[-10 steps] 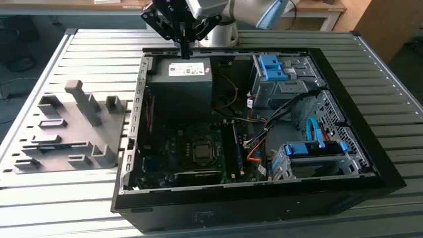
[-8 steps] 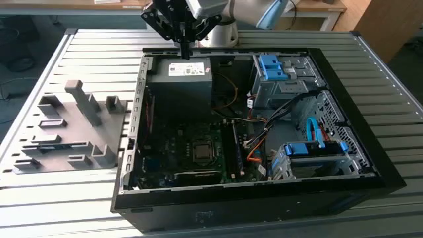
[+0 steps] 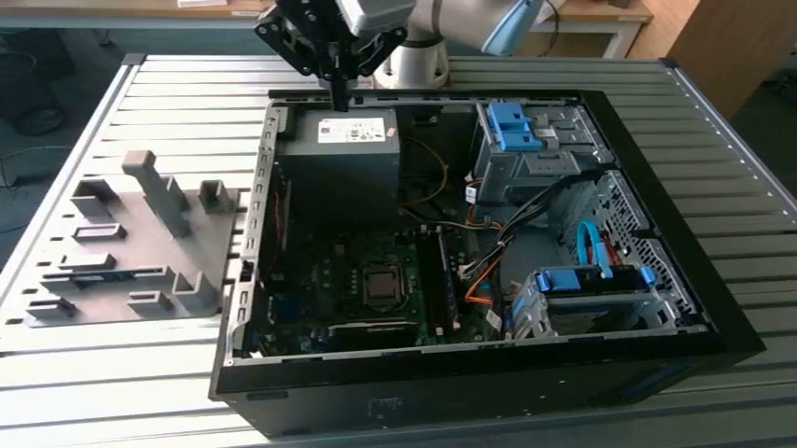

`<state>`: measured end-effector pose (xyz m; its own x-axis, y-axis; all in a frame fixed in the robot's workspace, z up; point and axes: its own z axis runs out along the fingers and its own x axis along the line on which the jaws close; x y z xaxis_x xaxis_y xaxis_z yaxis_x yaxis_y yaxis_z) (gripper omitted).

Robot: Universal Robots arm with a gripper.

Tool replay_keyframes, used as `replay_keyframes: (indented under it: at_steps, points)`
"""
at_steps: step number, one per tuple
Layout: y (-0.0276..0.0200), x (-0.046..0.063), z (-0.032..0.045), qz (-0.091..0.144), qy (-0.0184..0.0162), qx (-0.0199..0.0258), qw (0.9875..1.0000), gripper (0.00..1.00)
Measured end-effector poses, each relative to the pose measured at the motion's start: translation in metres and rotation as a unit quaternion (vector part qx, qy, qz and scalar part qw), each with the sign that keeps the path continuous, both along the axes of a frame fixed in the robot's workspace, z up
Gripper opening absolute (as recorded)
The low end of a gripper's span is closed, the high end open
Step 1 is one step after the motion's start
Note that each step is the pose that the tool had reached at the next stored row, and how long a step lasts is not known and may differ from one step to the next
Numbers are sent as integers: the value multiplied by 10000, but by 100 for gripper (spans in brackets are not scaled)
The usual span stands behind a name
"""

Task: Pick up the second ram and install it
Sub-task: 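Reach for the second ram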

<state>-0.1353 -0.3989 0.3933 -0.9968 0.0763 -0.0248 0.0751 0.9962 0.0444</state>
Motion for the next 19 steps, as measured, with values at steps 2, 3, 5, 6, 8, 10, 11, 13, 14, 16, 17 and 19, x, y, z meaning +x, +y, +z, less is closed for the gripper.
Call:
replay_keyframes:
  at_steps: [2, 3, 5, 6, 8, 10, 11, 13, 14, 16, 17, 19]
  points:
    - [0, -89, 0, 1, -3, 0, 10000, 10]
    - [0, -134, 0, 1, -5, 0, 10000, 10]
    - [0, -224, 0, 0, -8, 0, 10000, 10]
    - [0, -265, 0, 1, -9, 0, 10000, 10]
    - [0, -341, -1, -1, -10, 0, 10000, 10]
    - [0, -412, 0, 1, -10, 0, 10000, 10]
    - [0, -448, 0, 1, -11, 0, 10000, 10]
    - [0, -502, -1, 0, -11, 0, 10000, 10]
    - [0, -529, -1, 0, -11, 0, 10000, 10]
    - [0, -572, -1, 0, -11, 0, 10000, 10]
    - [0, -589, -1, 0, -11, 0, 10000, 10]
    - [0, -622, -1, 0, -11, 0, 10000, 10]
